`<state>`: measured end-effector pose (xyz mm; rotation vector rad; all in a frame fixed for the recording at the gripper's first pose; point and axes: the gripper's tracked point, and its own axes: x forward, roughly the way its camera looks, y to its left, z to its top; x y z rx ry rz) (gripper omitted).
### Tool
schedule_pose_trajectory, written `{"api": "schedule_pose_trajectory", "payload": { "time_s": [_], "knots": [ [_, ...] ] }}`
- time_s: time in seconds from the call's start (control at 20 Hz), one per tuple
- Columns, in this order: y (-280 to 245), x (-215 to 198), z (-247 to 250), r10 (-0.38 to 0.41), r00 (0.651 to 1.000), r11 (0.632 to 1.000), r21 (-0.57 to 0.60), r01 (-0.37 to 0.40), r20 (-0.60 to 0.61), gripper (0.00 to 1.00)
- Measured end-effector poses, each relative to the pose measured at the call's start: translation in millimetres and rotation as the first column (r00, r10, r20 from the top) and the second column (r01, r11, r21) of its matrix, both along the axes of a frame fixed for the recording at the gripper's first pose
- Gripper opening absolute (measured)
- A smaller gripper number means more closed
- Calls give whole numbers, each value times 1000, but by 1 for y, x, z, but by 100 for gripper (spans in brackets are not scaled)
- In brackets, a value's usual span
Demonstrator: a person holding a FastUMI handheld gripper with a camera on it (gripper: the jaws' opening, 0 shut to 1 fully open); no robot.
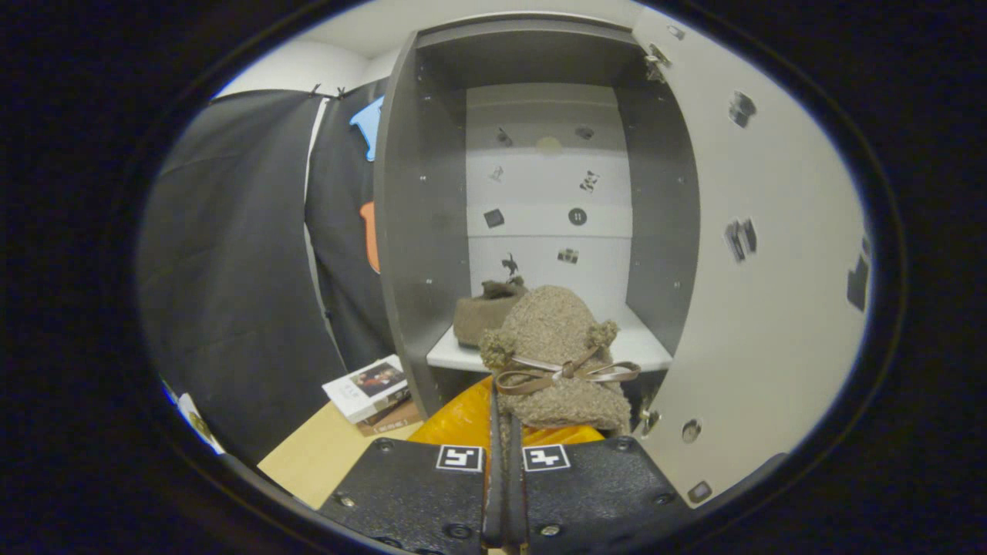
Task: Open the shoe cabinet door, grab the shoes and put them into the shoe cabinet, then close the shoe cabinet door.
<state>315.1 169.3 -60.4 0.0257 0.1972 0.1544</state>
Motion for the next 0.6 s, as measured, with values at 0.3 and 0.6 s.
{"api": "schedule_pose_trajectory", "payload": {
  "time_s": [0.3, 0.6],
  "knots": [
    [-9, 106, 46, -34, 997, 998, -48, 38, 67, 6],
    [-25, 208, 26, -63, 998, 997, -40, 63, 6, 6]
  ]
}}
